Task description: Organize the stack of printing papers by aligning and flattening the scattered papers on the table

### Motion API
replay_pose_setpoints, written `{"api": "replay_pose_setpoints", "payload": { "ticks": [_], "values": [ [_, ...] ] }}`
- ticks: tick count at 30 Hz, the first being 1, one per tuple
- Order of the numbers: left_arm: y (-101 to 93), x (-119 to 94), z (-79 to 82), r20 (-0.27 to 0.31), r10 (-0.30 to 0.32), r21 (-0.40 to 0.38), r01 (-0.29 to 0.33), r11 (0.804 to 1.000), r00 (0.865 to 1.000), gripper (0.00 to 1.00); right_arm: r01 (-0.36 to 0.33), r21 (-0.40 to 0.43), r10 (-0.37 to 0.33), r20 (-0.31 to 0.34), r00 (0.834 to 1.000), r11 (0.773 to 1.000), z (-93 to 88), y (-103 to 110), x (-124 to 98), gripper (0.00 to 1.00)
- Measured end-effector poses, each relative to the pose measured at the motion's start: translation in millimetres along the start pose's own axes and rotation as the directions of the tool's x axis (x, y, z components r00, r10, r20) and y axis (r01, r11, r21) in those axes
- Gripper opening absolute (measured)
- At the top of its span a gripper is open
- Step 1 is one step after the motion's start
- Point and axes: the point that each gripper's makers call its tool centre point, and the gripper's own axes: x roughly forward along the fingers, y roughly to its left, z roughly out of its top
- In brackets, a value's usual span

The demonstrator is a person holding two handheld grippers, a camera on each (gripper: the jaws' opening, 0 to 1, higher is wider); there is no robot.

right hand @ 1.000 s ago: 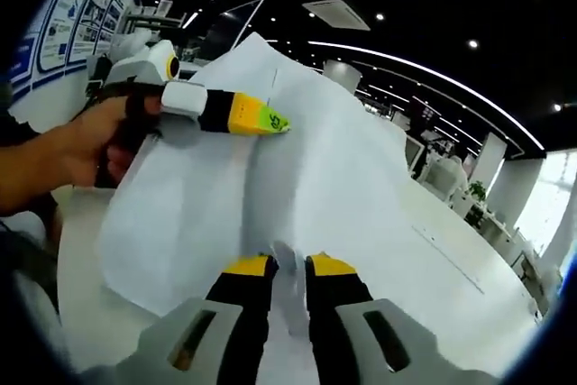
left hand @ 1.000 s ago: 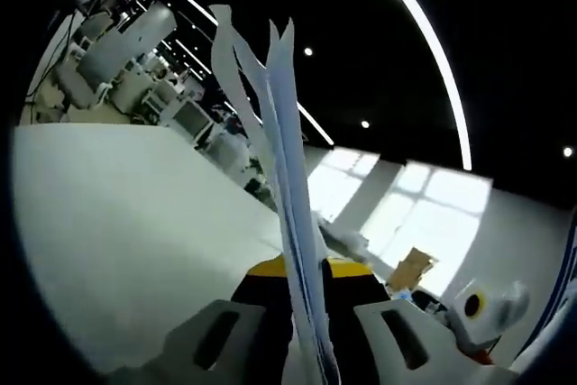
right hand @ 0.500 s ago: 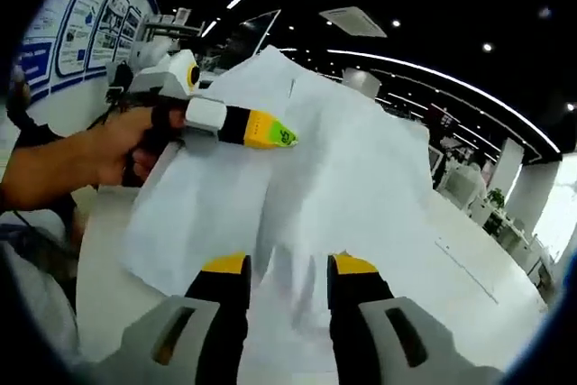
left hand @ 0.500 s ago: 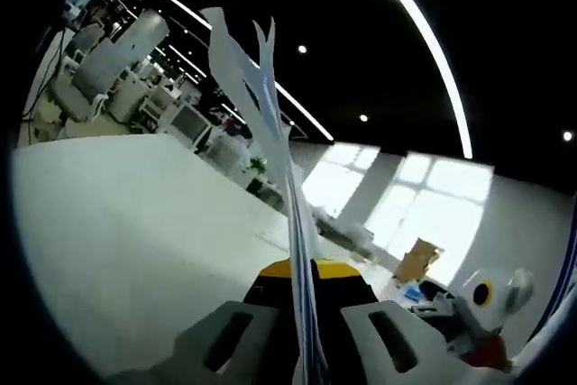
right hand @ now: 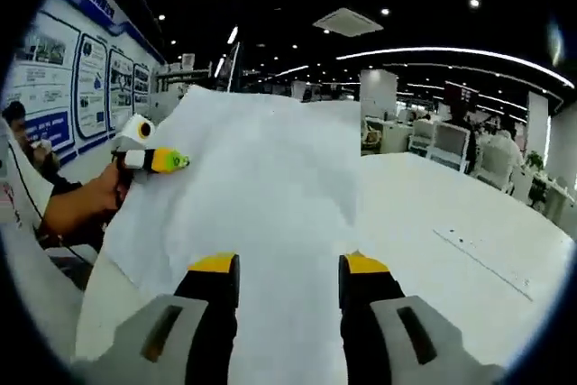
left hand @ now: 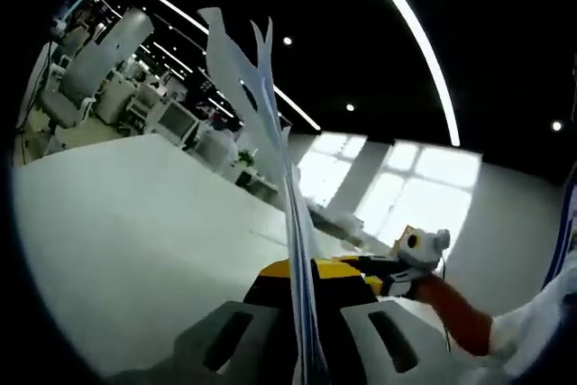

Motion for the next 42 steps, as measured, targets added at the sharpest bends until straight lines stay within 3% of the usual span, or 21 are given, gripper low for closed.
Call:
{"api": "replay_pose_setpoints", "payload": {
  "ticks": [2,4,5,8,10,12,13,15,17,22,26,30,36,39,42],
  "values": [
    [0.2,-1,1.5,-0.006,-0.011,0.002,0.011,1.0,1.0,0.06,-0.033,0.064,0.032,0.009,0.999,0.997,3.1,-11,2,0.4],
    [-2.9,-2,2.8,-0.005,-0.032,0.005,0.032,0.999,0.999,0.06,-0.059,0.068,0.059,0.013,0.998,0.996,3.3,-24,9,0.37],
    [-4.6,-2,3.1,-0.007,-0.044,0.002,0.044,0.999,0.999,0.06,-0.058,0.118,0.058,0.001,0.998,0.991,1.3,-29,12,0.36],
    [-9.3,-3,3.8,-0.015,-0.081,-0.002,0.081,0.997,0.997,0.06,-0.146,0.187,0.145,0.019,0.989,0.972,4.1,-24,20,0.33],
    [-10.4,-4,3.5,-0.021,-0.086,0.008,0.086,0.996,0.996,0.06,-0.201,0.175,0.197,0.042,0.979,0.964,6.7,-17,24,0.31],
    [-7.3,-4,3.5,-0.029,-0.076,0.01,0.076,0.997,0.997,0.06,-0.189,0.205,0.186,0.033,0.982,0.96,5.0,-20,26,0.23],
    [-6.0,-4,3.6,-0.029,-0.073,0.015,0.073,0.997,0.997,0.06,-0.218,0.205,0.212,0.051,0.976,0.954,7.1,-16,27,0.16],
    [-0.9,-4,5.1,-0.025,-0.068,0.004,0.068,0.998,0.997,0.06,-0.216,0.234,0.211,0.049,0.976,0.948,5.7,-16,26,0.13],
    [0.4,-5,5.4,-0.02,-0.066,0.003,0.066,0.998,0.998,0.06,-0.219,0.239,0.214,0.049,0.976,0.946,4.9,-16,24,0.0],
    [7.3,-2,3.7,-0.021,-0.039,-0.003,0.039,0.999,0.999,0.06,-0.244,0.293,0.228,0.088,0.97,0.924,9.6,-15,15,0.0],
    [23.5,-2,-1.7,-0.05,0.052,0.01,-0.052,0.999,0.997,0.06,-0.241,0.291,0.221,0.101,0.97,0.926,15.4,-13,9,0.0],
    [33.4,-4,-5.4,-0.073,0.099,0.042,-0.096,0.995,0.992,0.06,-0.232,0.272,0.215,0.092,0.972,0.934,18.9,-8,5,0.0],
    [38.5,-6,-10.7,-0.1,0.155,0.098,-0.145,0.985,0.983,0.05,-0.258,0.283,0.233,0.121,0.965,0.924,30.7,-4,1,0.0],
    [38.9,-6,-8.3,-0.091,0.15,0.091,-0.141,0.986,0.985,0.06,-0.256,0.29,0.227,0.129,0.965,0.922,33.7,-3,2,0.0],
    [26.6,-3,-4.8,-0.04,0.083,0.015,-0.083,0.996,0.996,0.06,-0.253,0.329,0.212,0.157,0.965,0.91,38.3,-7,2,0.0]
  ]
}}
